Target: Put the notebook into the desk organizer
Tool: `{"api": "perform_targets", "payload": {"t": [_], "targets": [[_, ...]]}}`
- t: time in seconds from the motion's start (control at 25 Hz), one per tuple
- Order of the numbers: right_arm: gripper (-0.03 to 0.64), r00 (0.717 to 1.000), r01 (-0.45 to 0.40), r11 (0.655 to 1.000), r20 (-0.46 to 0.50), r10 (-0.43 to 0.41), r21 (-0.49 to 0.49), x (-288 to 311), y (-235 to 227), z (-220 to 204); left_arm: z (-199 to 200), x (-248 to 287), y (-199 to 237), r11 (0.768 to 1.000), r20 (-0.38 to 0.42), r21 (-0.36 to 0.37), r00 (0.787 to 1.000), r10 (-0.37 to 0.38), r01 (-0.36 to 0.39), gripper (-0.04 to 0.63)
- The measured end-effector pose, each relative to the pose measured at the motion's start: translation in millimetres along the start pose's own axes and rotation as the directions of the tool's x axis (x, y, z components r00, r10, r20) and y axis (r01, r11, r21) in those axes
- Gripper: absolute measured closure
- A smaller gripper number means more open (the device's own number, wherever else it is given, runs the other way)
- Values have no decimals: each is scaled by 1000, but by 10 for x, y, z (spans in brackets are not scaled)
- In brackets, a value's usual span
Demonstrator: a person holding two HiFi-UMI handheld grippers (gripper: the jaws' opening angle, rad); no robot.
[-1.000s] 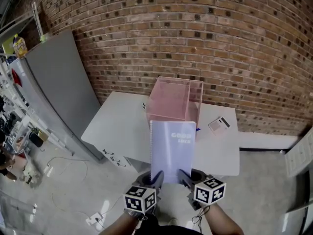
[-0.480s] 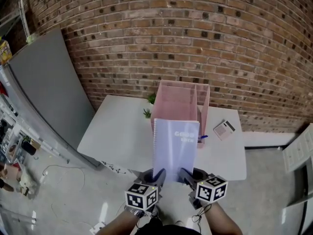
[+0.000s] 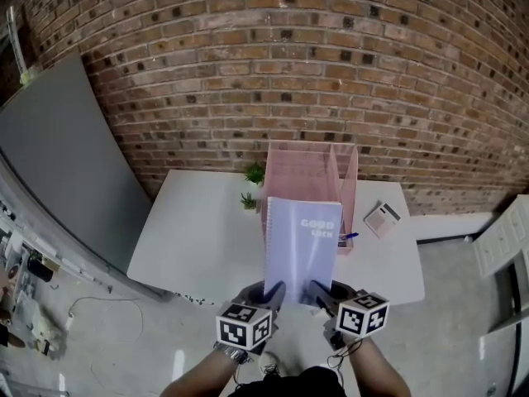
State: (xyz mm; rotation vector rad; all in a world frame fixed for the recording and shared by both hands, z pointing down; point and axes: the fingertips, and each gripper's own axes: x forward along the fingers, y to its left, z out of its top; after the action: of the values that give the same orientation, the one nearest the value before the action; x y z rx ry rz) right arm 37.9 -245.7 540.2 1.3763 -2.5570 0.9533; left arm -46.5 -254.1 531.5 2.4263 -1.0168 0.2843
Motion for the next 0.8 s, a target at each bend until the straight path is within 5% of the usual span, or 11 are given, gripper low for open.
{"api": "perform_targets", "payload": {"t": [0.8], "targets": [[566,999,-5,998,-49,8,66,398,-424,276,180,534,338,999,-41,-54,999,-3,1,522]]}}
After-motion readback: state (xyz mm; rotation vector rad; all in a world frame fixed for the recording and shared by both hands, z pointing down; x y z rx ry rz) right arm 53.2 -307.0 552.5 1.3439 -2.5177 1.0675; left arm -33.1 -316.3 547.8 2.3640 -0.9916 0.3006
